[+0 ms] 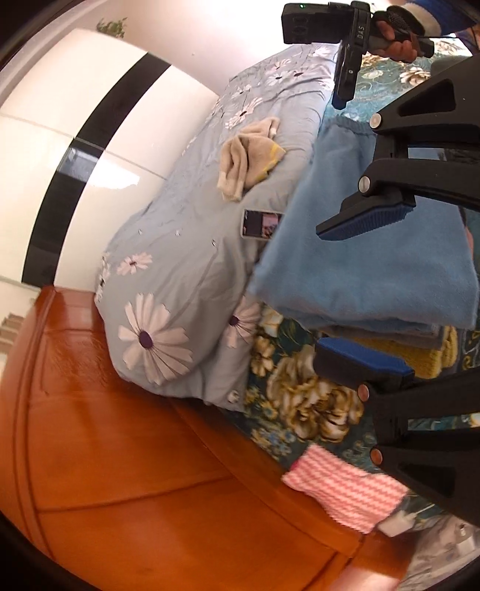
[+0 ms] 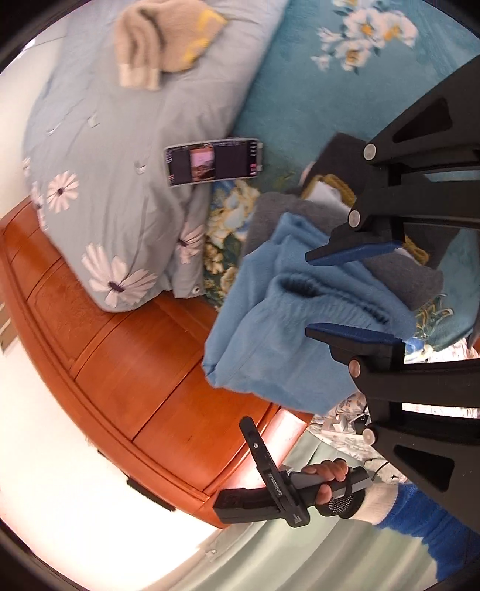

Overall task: Fold clothes
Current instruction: 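Lower the folded garment onto the clothes stack and open both grippers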

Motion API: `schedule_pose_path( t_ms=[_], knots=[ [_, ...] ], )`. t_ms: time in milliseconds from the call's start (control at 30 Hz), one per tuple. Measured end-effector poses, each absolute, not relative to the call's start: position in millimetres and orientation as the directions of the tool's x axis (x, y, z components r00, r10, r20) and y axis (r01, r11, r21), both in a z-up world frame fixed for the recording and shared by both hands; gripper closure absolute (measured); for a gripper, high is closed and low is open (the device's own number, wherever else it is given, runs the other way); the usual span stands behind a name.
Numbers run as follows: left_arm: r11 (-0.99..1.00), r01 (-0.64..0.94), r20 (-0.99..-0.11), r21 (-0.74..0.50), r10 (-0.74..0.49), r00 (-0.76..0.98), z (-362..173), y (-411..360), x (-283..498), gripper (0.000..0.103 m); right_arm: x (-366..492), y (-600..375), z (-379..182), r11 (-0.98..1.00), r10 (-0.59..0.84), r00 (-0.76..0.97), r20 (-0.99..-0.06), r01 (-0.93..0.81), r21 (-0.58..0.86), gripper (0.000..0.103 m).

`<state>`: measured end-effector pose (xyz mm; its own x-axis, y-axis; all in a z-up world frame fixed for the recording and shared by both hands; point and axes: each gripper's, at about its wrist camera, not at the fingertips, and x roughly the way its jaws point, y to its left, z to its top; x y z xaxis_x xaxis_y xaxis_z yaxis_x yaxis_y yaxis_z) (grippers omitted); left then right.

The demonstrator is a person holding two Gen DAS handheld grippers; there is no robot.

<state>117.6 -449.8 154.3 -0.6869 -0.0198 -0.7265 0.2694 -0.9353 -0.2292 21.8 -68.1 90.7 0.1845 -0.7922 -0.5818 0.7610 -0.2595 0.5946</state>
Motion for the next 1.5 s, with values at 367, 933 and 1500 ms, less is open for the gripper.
schedule_pose_path(
  t_ms=[367, 933, 1500],
  knots=[
    [-0.950, 0.229, -0.781, -0.212, 0.025, -0.624, 120.4, -441.3, 55.6, 0.043, 40.2, -114.9, 88.5, -0.170, -0.761, 0.204, -0.616, 0.853, 0.493, 0.070],
    [-0.926, 0.289, -0.799, -0.241, 0.021, -0.602, 87.1, -443.9, 46.7, 0.041, 35.2, -124.8, 46.3, -0.247, -0.698, 0.211, -0.684, 0.826, 0.507, 0.069],
    [-0.899, 0.388, -0.697, -0.205, -0.145, -0.703, 112.6, -356.8, 150.4, 0.035, 87.0, -63.0, 75.9, -0.228, -0.712, 0.167, -0.682, 0.864, 0.449, 0.069]
  ],
)
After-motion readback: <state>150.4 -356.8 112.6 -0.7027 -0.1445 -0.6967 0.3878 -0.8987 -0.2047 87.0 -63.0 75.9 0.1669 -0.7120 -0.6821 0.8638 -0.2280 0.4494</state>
